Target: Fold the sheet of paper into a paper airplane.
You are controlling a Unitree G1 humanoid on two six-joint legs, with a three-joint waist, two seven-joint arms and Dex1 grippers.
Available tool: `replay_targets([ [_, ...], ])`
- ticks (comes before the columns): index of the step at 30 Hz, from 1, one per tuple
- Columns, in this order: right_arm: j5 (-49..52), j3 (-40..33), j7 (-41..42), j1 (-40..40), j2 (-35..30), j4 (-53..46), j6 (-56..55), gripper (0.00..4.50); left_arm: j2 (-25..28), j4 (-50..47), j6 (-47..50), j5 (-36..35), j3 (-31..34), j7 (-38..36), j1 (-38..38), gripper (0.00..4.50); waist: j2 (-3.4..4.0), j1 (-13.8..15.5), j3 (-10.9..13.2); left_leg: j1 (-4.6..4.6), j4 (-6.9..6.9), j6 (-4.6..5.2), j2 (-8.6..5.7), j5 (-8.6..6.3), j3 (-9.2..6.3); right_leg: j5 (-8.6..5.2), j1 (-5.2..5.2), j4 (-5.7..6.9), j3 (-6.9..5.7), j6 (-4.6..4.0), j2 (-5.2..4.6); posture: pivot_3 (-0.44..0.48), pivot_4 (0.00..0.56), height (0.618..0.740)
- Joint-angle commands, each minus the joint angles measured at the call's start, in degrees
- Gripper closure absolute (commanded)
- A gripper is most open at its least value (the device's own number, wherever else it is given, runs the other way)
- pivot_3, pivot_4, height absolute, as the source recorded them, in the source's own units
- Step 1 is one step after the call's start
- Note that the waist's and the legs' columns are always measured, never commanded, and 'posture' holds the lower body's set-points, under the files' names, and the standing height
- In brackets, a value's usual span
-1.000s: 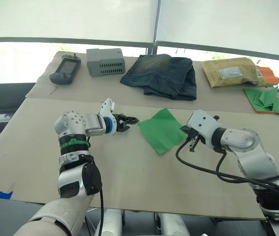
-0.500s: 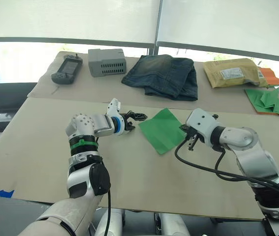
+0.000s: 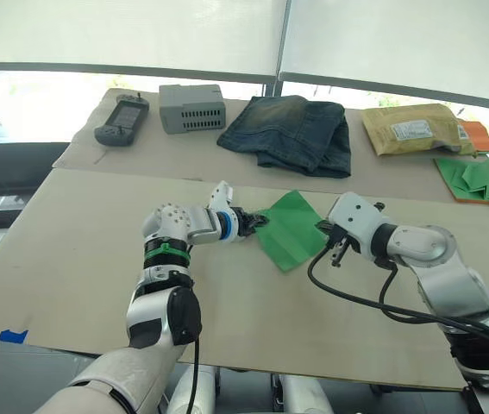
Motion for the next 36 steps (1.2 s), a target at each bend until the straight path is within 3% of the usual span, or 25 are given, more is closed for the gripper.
replay_targets([
  [1,3.2,-4.4,1.5,0.6,-1.1,-2.9,-0.8,4.50,0.6,-0.6,-1.1,-1.4,-1.7,-2.2,-3.3,4.46,0.00,-0.2,0.0,0.01,0.00,0.00,0.00,0.00,0.00,-0.02,0.00,0.01,0.00,0.03,0.00,0.000,0.150,0.728],
  [7,10.1,-9.3,5.9,2.8,-2.3,-4.7,-2.3,4.50,3.9,-1.5,3.3,-2.0,-5.3,-6.8,-3.0,4.46,0.00,-0.7,0.0,0.01,0.00,0.00,0.00,0.00,0.00,-0.07,0.01,0.01,0.00,0.12,0.01,0.000,0.150,0.728],
  [15,15.2,-13.4,8.6,4.9,-5.0,-5.6,-2.5,4.50,13.7,-10.8,15.0,-6.7,-20.0,-23.5,0.6,4.46,0.00,-1.2,0.0,0.04,-0.04,0.00,0.07,0.00,-0.01,-0.12,0.00,0.05,0.00,0.18,0.05,0.000,0.150,0.728],
  [19,15.7,-14.1,8.7,6.3,-6.1,-6.1,-2.4,4.50,20.5,-18.0,16.3,-9.0,-28.7,-31.6,4.3,4.46,0.01,-1.5,0.0,0.04,-0.06,0.00,0.10,0.00,-0.01,-0.15,-0.03,0.07,0.02,0.05,0.05,0.000,0.150,0.728],
  [24,16.1,-13.6,7.7,7.4,-6.3,-6.4,-2.3,4.50,25.7,-22.4,14.3,-10.8,-34.3,-39.3,6.6,4.46,0.02,-1.9,0.0,0.05,-0.08,0.00,0.13,0.00,-0.01,-0.16,-0.05,0.10,0.01,-0.03,0.05,0.000,0.150,0.728],
  [29,15.5,-12.3,7.4,7.2,-6.4,-5.5,-3.0,4.50,28.0,-20.9,8.4,-6.9,-38.6,-41.5,7.6,4.46,0.02,-1.9,0.0,0.05,-0.08,0.00,0.14,0.00,-0.01,-0.22,-0.05,0.09,0.01,-0.01,0.05,0.000,0.150,0.728],
  [30,15.4,-12.1,7.4,7.1,-6.4,-5.3,-3.0,4.50,28.0,-20.2,7.6,-6.4,-38.7,-41.4,7.5,3.94,0.02,-1.9,0.0,0.05,-0.08,0.00,0.14,0.00,-0.01,-0.24,-0.05,0.08,0.01,0.02,0.05,0.000,0.150,0.728],
  [36,15.4,-11.4,7.6,6.4,-6.5,-4.3,-3.5,4.50,30.6,-18.0,5.9,-4.9,-36.8,-41.9,6.3,2.02,0.01,-2.1,0.0,0.03,-0.08,0.01,0.14,0.00,0.00,-0.28,-0.07,0.09,0.01,0.05,0.06,0.000,0.150,0.728],
])
